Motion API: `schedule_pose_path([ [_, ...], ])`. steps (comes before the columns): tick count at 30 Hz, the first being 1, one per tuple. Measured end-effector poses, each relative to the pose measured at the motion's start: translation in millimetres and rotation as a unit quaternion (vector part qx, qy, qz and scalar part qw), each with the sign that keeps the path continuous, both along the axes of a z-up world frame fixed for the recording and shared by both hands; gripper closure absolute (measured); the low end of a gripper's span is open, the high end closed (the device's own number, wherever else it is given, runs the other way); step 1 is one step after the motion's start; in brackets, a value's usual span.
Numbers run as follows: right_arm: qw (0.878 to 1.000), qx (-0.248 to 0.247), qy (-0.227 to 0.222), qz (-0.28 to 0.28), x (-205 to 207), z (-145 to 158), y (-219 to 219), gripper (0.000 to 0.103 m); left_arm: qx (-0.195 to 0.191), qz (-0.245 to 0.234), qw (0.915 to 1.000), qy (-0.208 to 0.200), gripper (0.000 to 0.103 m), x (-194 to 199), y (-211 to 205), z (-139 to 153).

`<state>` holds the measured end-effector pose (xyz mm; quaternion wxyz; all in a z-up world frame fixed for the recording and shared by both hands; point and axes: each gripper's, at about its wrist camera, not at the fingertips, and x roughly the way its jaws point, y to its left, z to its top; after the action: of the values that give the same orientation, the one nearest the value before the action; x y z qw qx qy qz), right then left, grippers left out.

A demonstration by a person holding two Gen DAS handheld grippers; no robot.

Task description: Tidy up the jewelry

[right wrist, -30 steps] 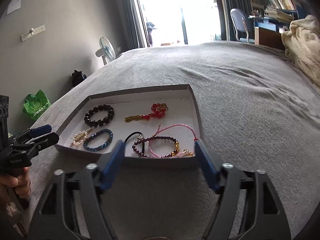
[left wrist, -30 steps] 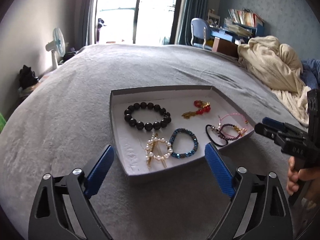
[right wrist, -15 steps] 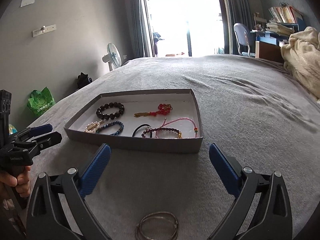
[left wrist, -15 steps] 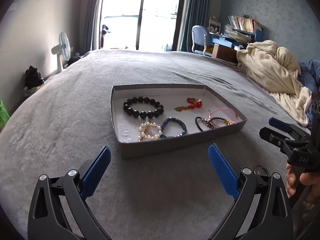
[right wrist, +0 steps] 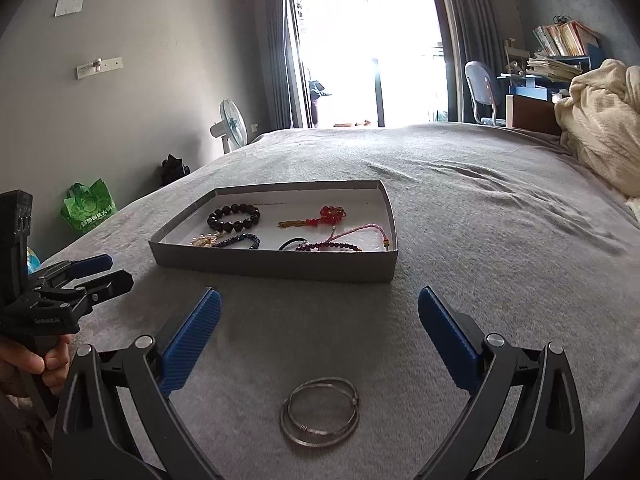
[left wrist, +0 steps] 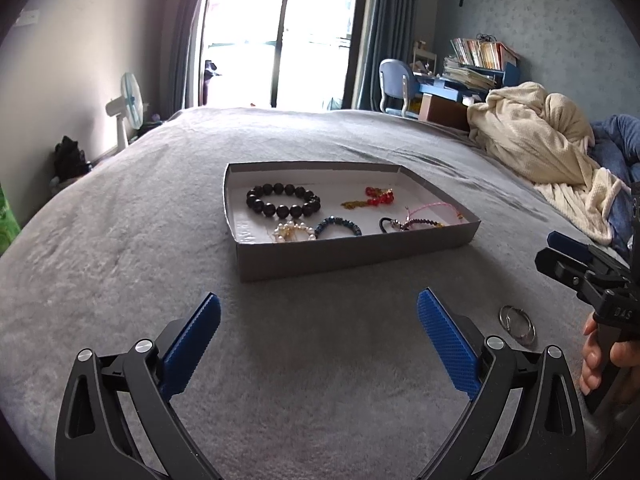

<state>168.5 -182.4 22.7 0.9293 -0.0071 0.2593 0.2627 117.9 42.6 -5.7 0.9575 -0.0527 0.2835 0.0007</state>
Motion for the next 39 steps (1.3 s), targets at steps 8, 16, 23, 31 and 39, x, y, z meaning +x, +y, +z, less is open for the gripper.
schedule_pose_path([
  [8, 1.000, 0.011, 0.015, -0.016, -12, -1, -13, 0.006, 0.039, -0.021, 0.9990, -0.001, 0.005, -8, -22, -2],
  [16, 0.994, 0.022, 0.063, -0.085, -9, -5, -47, 0.006, 0.053, -0.043, 0.9976, 0.010, 0.005, -14, -40, -4],
  [23, 0.988, 0.023, 0.082, -0.130, 0, -10, -66, 0.006, 0.015, -0.079, 0.9965, 0.023, 0.005, -10, -61, -3],
  [31, 0.980, 0.009, 0.093, -0.175, 4, -14, -82, 0.006, 0.027, -0.150, 0.9874, 0.042, 0.007, 5, -115, -2],
  [39, 0.971, 0.016, 0.099, -0.217, 7, -15, -105, 0.005, 0.060, -0.199, 0.9755, 0.073, 0.010, 27, -163, -7],
])
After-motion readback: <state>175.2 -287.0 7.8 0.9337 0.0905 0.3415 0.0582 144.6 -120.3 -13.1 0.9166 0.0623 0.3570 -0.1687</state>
